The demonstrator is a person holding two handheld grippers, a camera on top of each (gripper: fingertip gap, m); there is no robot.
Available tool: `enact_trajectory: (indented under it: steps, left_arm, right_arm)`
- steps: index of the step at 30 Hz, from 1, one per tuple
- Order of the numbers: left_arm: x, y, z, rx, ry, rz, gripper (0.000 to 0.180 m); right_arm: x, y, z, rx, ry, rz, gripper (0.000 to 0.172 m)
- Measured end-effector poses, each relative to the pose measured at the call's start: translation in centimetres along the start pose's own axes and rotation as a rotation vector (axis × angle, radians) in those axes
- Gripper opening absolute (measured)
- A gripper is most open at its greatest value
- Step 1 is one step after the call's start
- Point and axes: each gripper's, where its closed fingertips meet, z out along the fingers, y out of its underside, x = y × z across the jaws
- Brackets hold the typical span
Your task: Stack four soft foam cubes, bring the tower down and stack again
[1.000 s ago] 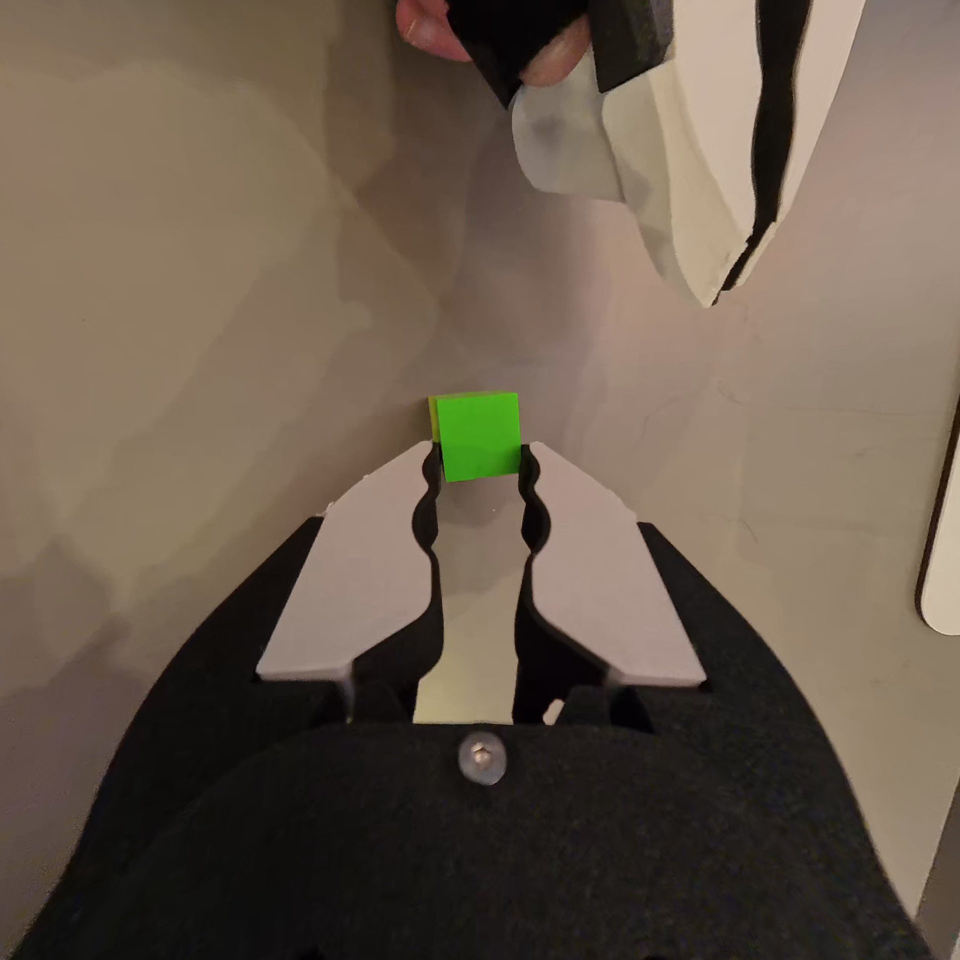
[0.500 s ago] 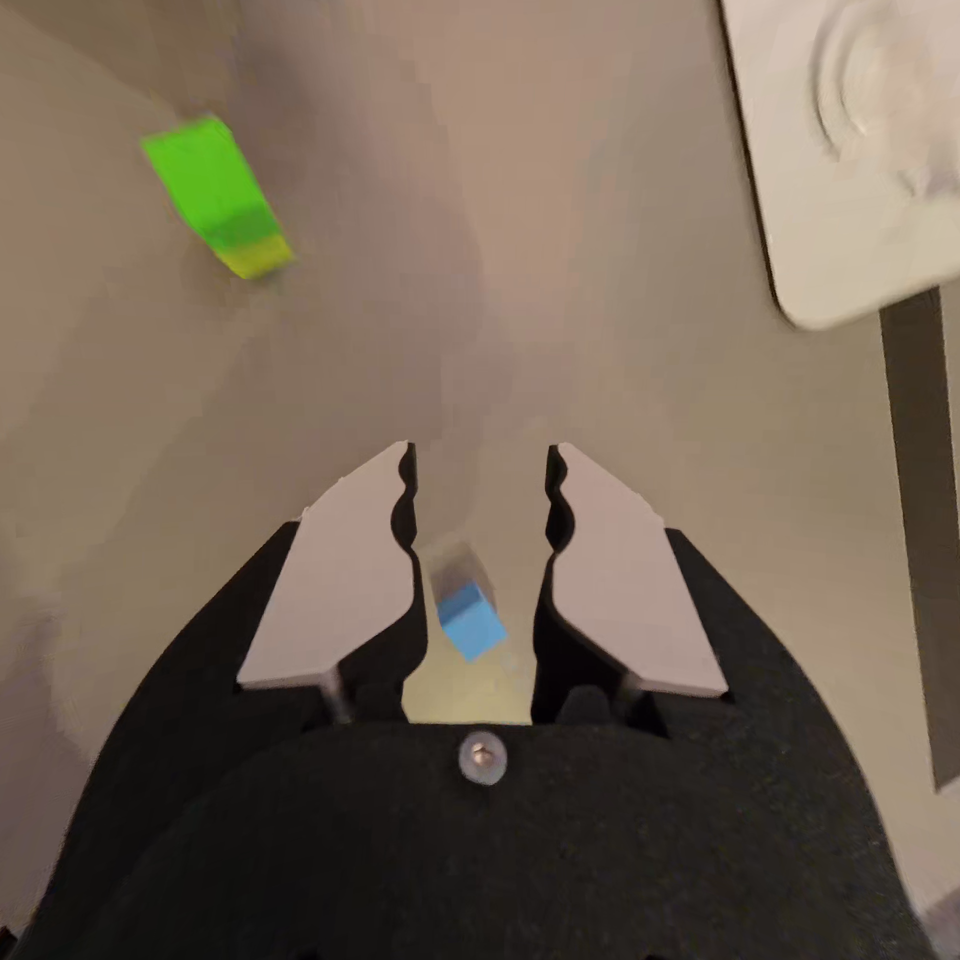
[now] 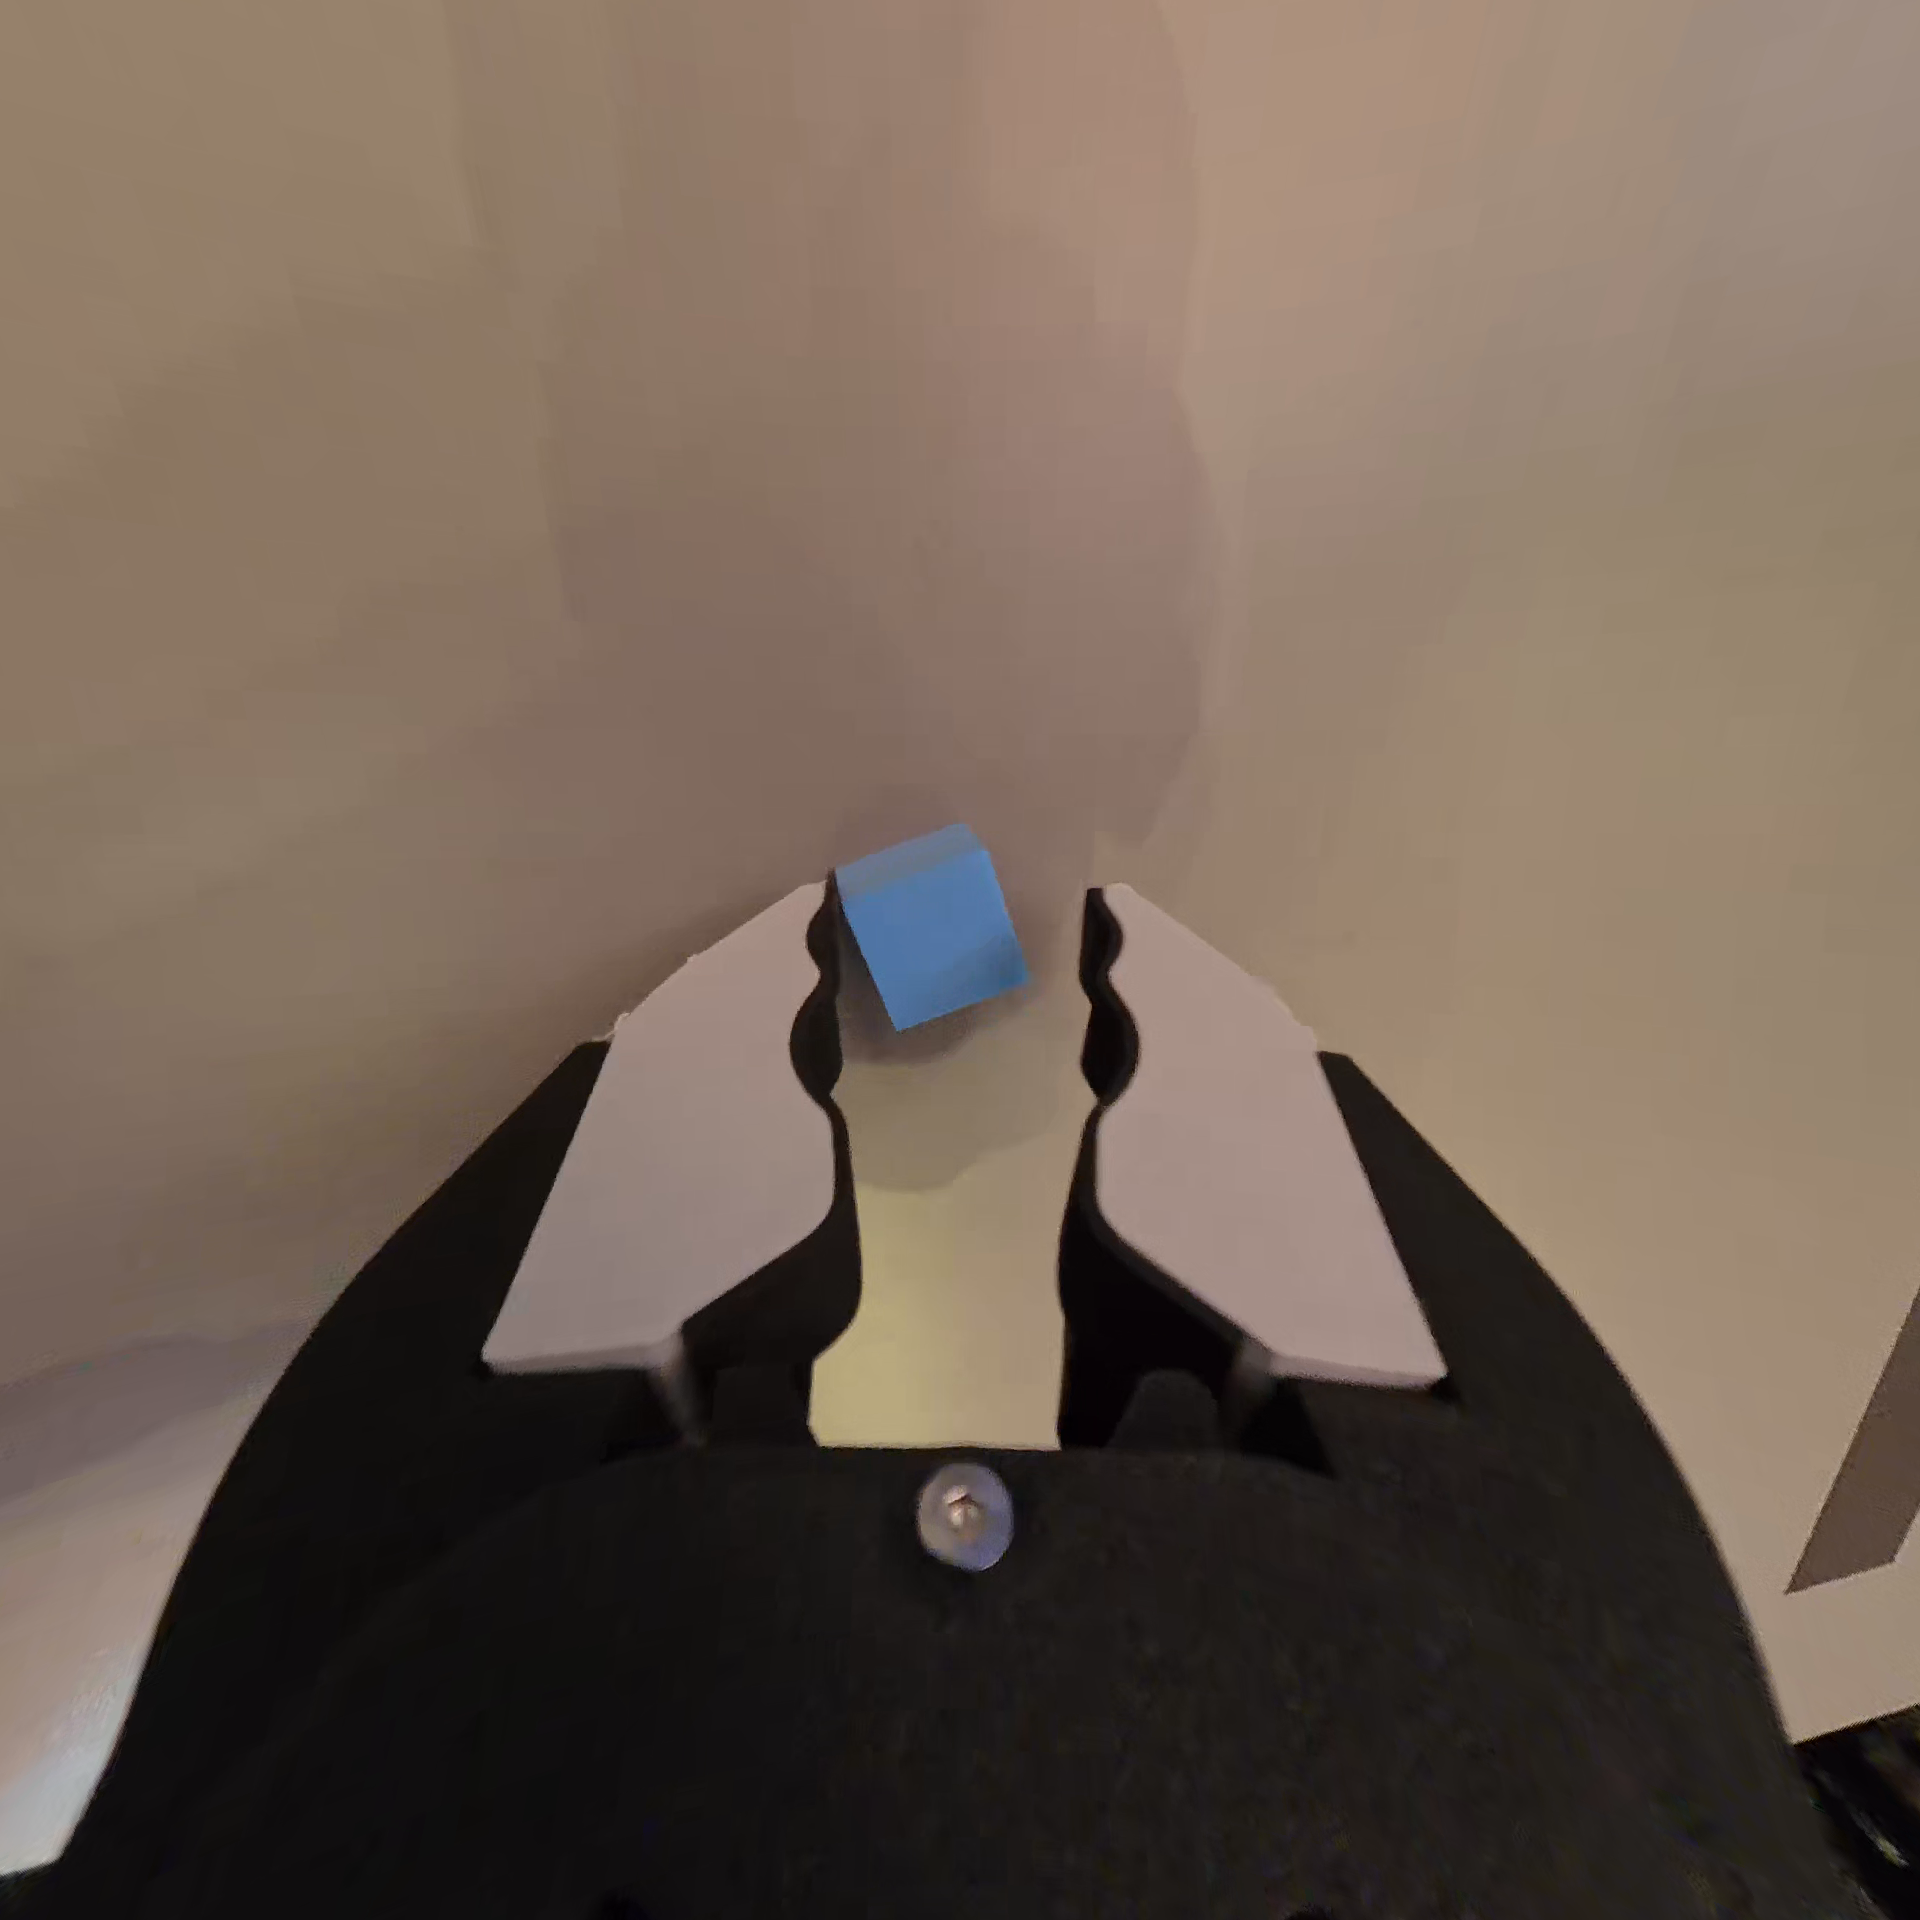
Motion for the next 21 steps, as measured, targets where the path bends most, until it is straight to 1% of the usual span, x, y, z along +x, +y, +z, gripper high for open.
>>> enact_trajectory:
  steps: [2,5,7,11,15,18,21]
  left_arm:
    - [0.0,0.0,0.0,-0.001,0.001,-0.001,0.010]
    - [0.0,0.0,0.0,-0.002,0.003,-0.002,0.010]
    - [0.0,0.1,0.1,-0.005,0.003,-0.002,0.010]
    - [0.0,0.1,0.1,-0.006,0.003,-0.001,0.010]
    - [0.0,0.1,0.1,-0.007,0.001,0.001,0.011]
    - [0.0,0.1,0.1,-0.007,0.000,0.003,0.011]
    - [0.0,0.1,0.1,-0.006,0.007,-0.003,0.011]
  right_arm:
    - [-0.1,0.5,0.3,-0.022,-0.025,-0.018,0.032]
    - [0.2,-0.2,0.0,-0.005,-0.012,0.013,0.031]
    - [-0.2,-2.6,-1.0,0.064,-0.008,0.021,0.031]
    - [-1.6,-10.0,-3.2,0.211,0.008,0.001,0.031]
    - [-3.8,-16.8,-4.1,0.285,-0.033,-0.034,0.031]
    - [-4.4,-19.8,-3.7,0.284,-0.049,-0.050,0.031]
    - [-4.1,-20.6,-2.5,0.227,-0.044,-0.041,0.031]
